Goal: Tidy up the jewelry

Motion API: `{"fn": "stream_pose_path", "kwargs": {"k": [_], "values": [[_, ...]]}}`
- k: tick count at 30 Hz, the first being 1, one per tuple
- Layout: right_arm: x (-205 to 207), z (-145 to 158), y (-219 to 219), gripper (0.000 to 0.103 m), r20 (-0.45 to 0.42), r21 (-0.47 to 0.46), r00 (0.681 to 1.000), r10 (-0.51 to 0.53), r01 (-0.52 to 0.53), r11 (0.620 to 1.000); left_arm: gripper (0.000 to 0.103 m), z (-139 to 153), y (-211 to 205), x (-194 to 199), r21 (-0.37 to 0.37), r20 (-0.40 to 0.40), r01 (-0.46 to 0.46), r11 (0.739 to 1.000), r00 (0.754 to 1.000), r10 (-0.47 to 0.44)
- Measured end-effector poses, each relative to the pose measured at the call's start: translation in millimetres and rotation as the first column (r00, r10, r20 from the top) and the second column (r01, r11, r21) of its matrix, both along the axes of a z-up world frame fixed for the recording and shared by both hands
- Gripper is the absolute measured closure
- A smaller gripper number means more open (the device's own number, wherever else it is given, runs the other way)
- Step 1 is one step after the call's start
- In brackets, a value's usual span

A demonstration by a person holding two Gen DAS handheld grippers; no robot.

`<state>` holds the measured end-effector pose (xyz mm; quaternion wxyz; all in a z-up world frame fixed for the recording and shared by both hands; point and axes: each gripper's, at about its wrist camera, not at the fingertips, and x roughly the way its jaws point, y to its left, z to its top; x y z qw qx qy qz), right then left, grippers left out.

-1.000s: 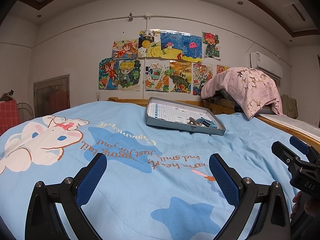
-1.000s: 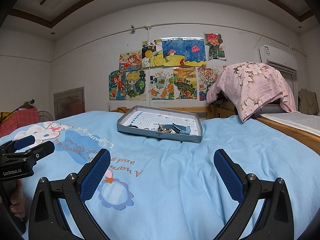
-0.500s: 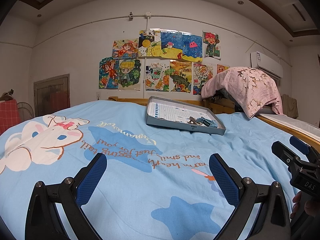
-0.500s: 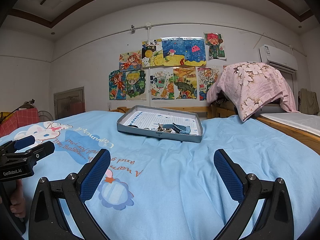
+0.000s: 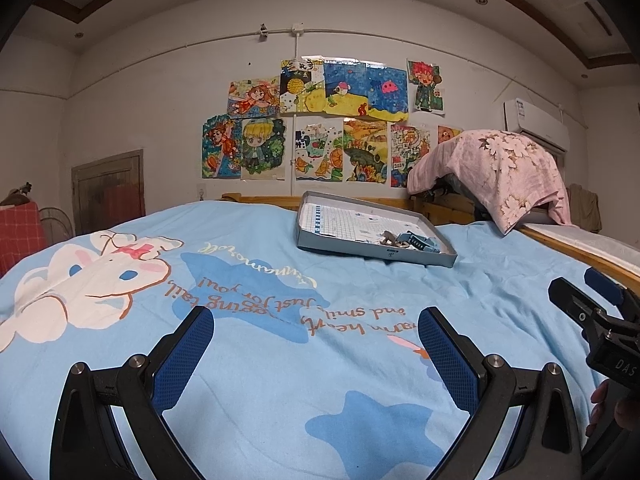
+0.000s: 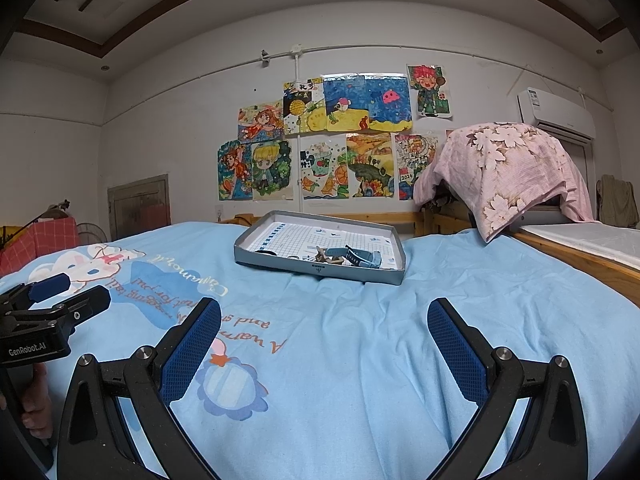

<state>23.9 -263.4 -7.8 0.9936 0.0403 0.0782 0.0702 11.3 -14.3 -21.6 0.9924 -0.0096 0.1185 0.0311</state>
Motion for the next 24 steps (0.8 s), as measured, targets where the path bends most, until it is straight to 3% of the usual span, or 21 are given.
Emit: {"fn": "stream_pose_path", "kwargs": {"k": [15,24], "values": [[3.4,-2.7,-2.0,0.001,-0.012,0.008,1.000,0.005,-0.005,1.000,0.000,-2.5,-1.5,2.4,0.039,-0.021,-0.071,0.997,0.997,0.072],[3.0,-3.0,-2.1,0.001,-0.015,0.010,1.000,0.010,-0.010,1.000,0.000,-1.8,-1.6,3.0,0.039,-0.021,-0.067,0.997,0.997,0.068]]}}
